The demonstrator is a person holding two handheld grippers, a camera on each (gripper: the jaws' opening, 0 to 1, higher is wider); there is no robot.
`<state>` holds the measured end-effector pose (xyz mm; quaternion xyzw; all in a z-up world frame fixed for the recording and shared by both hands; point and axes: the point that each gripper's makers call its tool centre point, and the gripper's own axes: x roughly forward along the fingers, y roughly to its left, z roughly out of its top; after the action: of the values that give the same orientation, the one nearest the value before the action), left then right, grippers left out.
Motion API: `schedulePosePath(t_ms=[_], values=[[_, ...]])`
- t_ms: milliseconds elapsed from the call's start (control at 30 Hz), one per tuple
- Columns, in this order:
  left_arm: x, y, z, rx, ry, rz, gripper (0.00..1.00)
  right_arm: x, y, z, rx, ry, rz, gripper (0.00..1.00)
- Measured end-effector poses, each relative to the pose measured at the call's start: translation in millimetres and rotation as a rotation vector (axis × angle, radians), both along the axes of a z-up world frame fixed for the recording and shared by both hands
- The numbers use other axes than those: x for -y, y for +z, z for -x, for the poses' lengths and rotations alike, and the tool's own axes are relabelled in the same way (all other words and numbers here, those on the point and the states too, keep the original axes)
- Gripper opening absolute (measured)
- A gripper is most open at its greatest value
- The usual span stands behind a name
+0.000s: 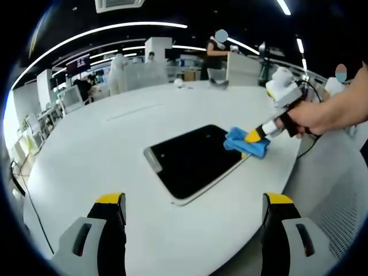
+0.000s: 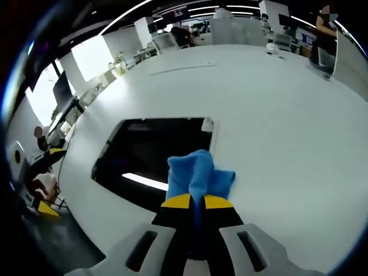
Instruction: Wipe the mirror surface with the cleaning cloth until all visible marks leave the cleaned area.
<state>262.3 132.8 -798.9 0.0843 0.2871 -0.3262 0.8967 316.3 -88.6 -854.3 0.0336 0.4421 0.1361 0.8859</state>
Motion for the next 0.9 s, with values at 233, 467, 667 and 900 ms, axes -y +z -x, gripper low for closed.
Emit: schedulePosePath(t_ms=[233, 467, 667, 900], values=[[0.4, 0.4, -0.7, 0.000, 0.002, 0.007, 0.99, -0.8, -0.3, -0.2, 0.015, -0.010, 0.017, 0.01], [1.0, 1.2, -0.3, -0.001, 0.000, 0.014, 0.99, -2.2, -0.6, -0.5, 0.026, -0.001, 0.037, 0.01], [0.6, 1.7, -0.2, 0.000, 0.001, 0.017, 0.99, -4.1, 1.2, -0.1, 0.038, 0.007, 0.040, 0.01], [0.2, 2.0, -0.2, 0.000, 0.002, 0.017, 0.99, -4.3, 1.7, -0.2, 0.040, 0.020, 0.054, 0.01]])
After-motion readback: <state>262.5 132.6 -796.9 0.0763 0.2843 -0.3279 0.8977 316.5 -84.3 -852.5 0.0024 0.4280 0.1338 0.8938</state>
